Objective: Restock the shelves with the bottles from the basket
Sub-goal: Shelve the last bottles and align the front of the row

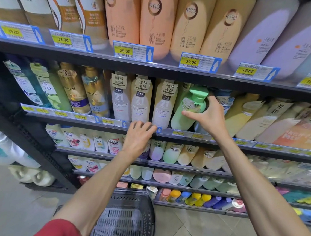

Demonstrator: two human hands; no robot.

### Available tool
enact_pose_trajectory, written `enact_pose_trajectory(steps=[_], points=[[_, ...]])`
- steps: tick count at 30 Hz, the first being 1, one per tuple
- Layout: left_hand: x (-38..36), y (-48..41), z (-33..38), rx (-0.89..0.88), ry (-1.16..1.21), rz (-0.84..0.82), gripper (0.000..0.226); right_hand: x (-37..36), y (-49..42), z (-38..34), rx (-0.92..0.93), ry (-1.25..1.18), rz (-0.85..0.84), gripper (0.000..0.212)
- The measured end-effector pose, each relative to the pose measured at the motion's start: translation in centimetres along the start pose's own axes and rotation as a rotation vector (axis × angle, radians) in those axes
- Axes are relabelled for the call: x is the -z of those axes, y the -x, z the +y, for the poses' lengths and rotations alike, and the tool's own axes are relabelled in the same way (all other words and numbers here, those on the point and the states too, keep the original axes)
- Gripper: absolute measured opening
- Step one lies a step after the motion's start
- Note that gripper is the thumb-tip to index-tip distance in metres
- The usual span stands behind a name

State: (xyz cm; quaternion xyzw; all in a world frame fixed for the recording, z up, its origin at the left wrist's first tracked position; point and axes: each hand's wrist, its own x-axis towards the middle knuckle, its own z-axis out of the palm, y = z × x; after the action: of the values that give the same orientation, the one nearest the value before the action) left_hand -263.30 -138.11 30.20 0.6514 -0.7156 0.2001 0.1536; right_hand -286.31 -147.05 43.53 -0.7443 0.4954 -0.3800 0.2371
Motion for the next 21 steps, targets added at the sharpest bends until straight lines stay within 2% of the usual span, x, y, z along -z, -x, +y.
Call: enact_pose_trajectory(steps=[4, 8, 13, 16, 21], points=[[-0.3, -0.2, 0.0, 0.004, 0.000, 0.010, 0.066, -0.1, -1.0, -0.3, -0.022, 0.039, -0.049, 0.063], [-0.6, -0.3, 0.0, 0.006, 0.002, 0.035, 0.060, 0.0, -1.9, -1.1, -0.032, 0.129, -0.086, 0.052], [-0.6, -0.1, 0.1, 0.013, 0.007, 0.035, 0.060, -0.4, -2.3, -2.1, -0.107, 0.245, -0.082, 0.071], [-0.6, 0.0, 0.2, 0.019, 0.019, 0.055, 0.055, -0.3, -2.4, -2.5, -0.127, 0.270, -0.087, 0.074], [-1.4, 0.2, 0.2, 0.022, 0.055, 0.130, 0.048, -0.2, -2.4, -2.7, -0.142, 0.275, -0.102, 0.060]])
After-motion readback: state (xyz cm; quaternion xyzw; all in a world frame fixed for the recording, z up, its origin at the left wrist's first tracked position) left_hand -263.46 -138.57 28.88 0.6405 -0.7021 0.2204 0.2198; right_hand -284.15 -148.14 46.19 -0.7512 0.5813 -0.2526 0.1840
